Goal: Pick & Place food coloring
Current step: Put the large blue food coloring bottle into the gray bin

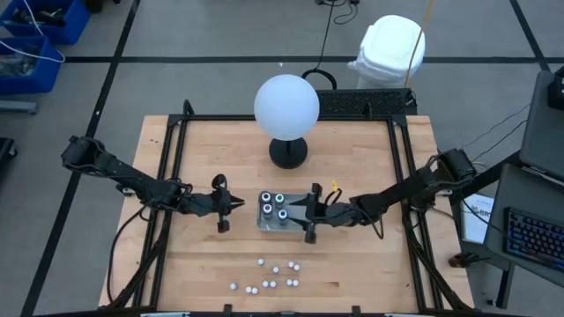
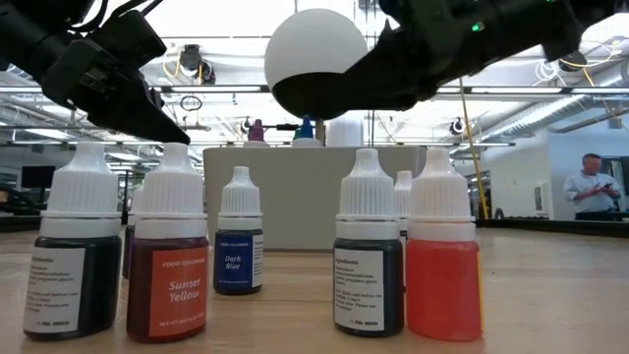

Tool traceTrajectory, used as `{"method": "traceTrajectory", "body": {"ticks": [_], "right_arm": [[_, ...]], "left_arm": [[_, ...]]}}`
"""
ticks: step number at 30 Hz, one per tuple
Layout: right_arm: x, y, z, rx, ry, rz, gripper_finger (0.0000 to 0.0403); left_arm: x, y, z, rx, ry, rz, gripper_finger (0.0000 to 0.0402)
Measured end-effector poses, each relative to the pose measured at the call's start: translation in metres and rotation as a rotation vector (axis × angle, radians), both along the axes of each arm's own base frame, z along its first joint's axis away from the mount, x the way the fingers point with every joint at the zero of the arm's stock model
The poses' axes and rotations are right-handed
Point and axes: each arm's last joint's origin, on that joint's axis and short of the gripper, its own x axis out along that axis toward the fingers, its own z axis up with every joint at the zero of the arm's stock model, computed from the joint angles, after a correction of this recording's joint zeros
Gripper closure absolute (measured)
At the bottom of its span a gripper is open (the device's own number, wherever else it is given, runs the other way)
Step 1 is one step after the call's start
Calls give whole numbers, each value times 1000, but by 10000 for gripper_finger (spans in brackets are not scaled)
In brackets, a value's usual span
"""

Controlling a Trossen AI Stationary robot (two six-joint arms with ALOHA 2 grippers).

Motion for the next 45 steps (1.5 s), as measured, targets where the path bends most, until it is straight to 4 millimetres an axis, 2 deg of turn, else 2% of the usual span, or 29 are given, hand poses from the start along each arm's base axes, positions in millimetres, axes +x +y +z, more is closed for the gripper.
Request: {"method": "traceTrajectory", "body": {"ticks": [3, 5, 7, 11, 14, 17, 23, 28, 32, 39, 45], "right_arm": [[-1, 4, 0, 3, 7, 29, 202], [4, 6, 8, -7, -9, 43, 202], [16, 10, 31, -32, -15, 55, 202], [41, 19, 86, -90, 101, 51, 202], [53, 21, 99, -144, 212, -1, 202], [64, 21, 92, -151, 273, -63, 202], [80, 19, 54, -155, 345, -162, 202], [75, 30, 56, -158, 290, -258, 197], [69, 37, 46, -113, 296, -270, 188], [56, 35, 19, -74, 304, -324, 183], [47, 31, 11, -32, 232, -318, 183]], "left_arm": [[1, -2, -4, -27, 26, -47, 366], [3, -3, -8, -1, 48, -65, 366], [5, -3, -9, 22, 40, -57, 366], [8, -2, -10, 31, 26, -32, 366], [9, -1, -9, 29, 22, -27, 366], [9, -1, -9, 29, 22, -26, 366], [7, 0, -11, 37, 47, -26, 366], [7, 0, -12, 33, 50, -28, 366], [7, 0, -12, 32, 50, -27, 366], [7, 0, -12, 29, 49, -26, 366], [8, 0, -11, 27, 43, -27, 366]]}}
